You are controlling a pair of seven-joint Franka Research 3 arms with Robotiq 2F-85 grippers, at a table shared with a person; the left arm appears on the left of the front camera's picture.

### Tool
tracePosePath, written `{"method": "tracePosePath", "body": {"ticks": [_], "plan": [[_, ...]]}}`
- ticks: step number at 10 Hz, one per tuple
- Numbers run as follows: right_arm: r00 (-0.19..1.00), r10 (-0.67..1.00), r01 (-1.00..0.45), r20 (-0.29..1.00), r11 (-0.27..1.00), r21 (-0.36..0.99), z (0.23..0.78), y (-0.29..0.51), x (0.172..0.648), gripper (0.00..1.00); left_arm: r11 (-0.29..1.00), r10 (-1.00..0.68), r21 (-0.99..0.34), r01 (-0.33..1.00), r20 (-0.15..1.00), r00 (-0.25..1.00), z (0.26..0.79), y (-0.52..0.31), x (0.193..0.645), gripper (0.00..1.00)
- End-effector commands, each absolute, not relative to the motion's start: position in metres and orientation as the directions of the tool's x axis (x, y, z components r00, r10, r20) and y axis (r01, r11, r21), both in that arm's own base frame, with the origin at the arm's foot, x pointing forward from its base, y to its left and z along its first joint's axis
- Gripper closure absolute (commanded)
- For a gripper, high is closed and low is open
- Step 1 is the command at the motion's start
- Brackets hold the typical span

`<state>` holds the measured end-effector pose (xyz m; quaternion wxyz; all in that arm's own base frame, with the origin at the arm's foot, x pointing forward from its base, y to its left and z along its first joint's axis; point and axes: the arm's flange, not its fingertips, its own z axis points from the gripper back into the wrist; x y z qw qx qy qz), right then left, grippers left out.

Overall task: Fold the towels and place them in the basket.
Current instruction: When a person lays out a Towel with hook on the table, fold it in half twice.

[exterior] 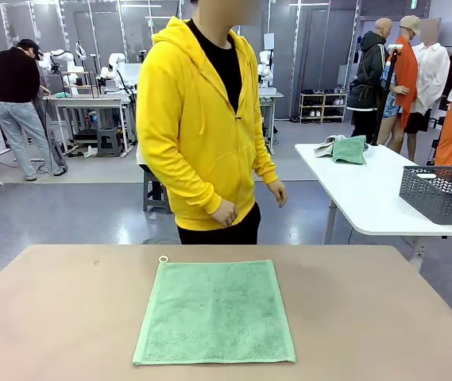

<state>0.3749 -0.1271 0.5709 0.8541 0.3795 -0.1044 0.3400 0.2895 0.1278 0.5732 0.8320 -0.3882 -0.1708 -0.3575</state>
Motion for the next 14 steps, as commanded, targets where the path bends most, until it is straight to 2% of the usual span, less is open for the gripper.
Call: {"method": "tracePosePath", "body": {"ticks": [1, 4, 5, 7, 8, 13, 14], "plan": [[0.554, 0.691, -0.829, 0.465, 0.408, 0.381, 0.543, -0.088, 0.358, 0.0, 0.346, -0.616, -0.307, 0.887, 0.638, 0.461, 0.553, 0.091, 0.264, 0.0], [0.378, 0.841, -0.922, 0.387, 0.305, 0.238, 0.511, -0.038, 0.328, 0.0, 0.259, -0.705, -0.155, 0.953, 0.645, 0.296, 0.52, 0.045, 0.238, 0.0], [0.375, 0.847, -0.924, 0.376, 0.308, 0.227, 0.504, -0.035, 0.326, 0.0, 0.301, -0.689, -0.114, 0.947, 0.661, 0.299, 0.511, 0.039, 0.236, 0.0], [0.405, 0.804, -0.911, 0.435, 0.314, 0.267, 0.502, -0.038, 0.327, 0.0, 0.339, -0.638, -0.144, 0.93, 0.691, 0.339, 0.507, 0.044, 0.241, 0.0], [0.388, 0.843, -0.916, 0.373, 0.308, 0.256, 0.503, -0.03, 0.328, 0.0, 0.286, -0.688, -0.146, 0.947, 0.657, 0.309, 0.522, 0.046, 0.239, 0.0], [0.384, 0.838, -0.918, 0.389, 0.302, 0.256, 0.501, -0.03, 0.326, 0.0, 0.284, -0.679, -0.135, 0.949, 0.67, 0.298, 0.523, 0.047, 0.243, 0.0], [0.23, 0.895, -0.968, 0.383, 0.168, 0.188, 0.504, 0.008, 0.329, 0.0, 0.193, -0.78, -0.04, 0.98, 0.6, 0.178, 0.529, 0.005, 0.253, 0.0]]}}
